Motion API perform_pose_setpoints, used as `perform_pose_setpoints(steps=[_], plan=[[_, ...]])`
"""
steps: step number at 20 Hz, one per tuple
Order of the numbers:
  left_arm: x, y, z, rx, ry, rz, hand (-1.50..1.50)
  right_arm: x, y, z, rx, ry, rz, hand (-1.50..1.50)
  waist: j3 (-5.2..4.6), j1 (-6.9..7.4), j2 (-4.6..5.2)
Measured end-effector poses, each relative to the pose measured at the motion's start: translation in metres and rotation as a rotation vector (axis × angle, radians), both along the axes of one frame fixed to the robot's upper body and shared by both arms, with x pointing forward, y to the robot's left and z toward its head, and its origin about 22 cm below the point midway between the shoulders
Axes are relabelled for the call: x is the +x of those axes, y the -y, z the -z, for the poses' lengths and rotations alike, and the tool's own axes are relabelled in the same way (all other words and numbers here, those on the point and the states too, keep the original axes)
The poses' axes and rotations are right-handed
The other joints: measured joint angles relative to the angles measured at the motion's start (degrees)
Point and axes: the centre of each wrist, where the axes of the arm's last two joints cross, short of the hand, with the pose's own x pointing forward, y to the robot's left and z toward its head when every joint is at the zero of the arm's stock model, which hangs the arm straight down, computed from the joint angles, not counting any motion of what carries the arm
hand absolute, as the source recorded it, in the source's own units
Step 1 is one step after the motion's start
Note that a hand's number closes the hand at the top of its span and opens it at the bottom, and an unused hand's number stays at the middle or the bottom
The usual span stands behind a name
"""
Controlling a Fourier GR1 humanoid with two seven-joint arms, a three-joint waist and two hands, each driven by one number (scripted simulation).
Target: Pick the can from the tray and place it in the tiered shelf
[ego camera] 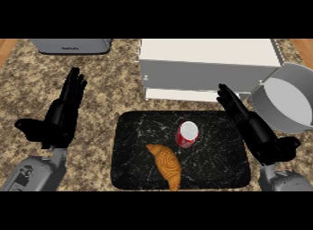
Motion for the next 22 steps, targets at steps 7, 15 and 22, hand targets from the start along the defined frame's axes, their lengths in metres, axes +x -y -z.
perform_pose_setpoints(steps=[7, 15, 22], plan=[[0.001, -0.002, 0.018, 0.122, -0.038, 0.056, 0.00, 0.045, 0.006, -0.018, 0.128, -0.044, 0.026, 1.50, 1.62, 0.86, 0.12], [-0.004, 0.002, 0.030, 0.166, -0.093, 0.105, 0.00, 0.046, 0.039, 0.010, -0.120, 0.079, 0.441, -1.50, 1.05, 1.12, -0.29], [-0.004, -0.004, 0.034, 0.173, -0.120, 0.120, 0.00, 0.045, 0.050, 0.040, 0.036, 0.168, 0.456, -1.50, 1.15, 1.10, -0.66]])
